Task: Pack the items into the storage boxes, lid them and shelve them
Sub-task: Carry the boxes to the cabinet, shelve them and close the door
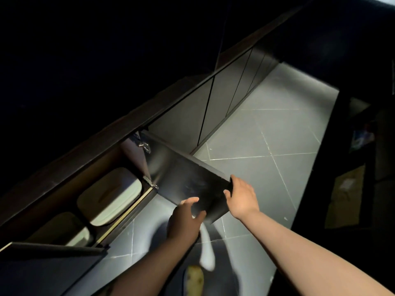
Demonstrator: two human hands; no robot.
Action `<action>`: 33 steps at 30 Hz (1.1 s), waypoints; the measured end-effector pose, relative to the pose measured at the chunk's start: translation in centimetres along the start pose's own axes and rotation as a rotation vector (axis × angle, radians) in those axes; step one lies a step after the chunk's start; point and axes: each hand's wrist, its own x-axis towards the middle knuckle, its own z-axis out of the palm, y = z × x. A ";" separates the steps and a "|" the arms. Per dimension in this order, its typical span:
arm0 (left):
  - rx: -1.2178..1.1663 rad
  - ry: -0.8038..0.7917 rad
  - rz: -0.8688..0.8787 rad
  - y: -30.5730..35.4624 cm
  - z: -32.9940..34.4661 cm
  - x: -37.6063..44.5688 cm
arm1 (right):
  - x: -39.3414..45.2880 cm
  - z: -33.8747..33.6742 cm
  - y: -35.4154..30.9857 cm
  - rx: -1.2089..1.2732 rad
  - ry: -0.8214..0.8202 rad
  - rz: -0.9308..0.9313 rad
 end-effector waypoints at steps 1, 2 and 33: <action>-0.006 -0.008 -0.013 -0.4 0.1 -0.3 | -0.1 0.0 0.0 0.018 0.011 0.002; -0.011 -0.014 -0.021 -0.9 0.2 -0.6 | -0.3 -0.1 0.0 0.027 0.018 0.004; 0.141 0.285 -0.230 -19.4 -17.3 -12.5 | -13.7 13.4 -22.9 0.105 0.145 -0.971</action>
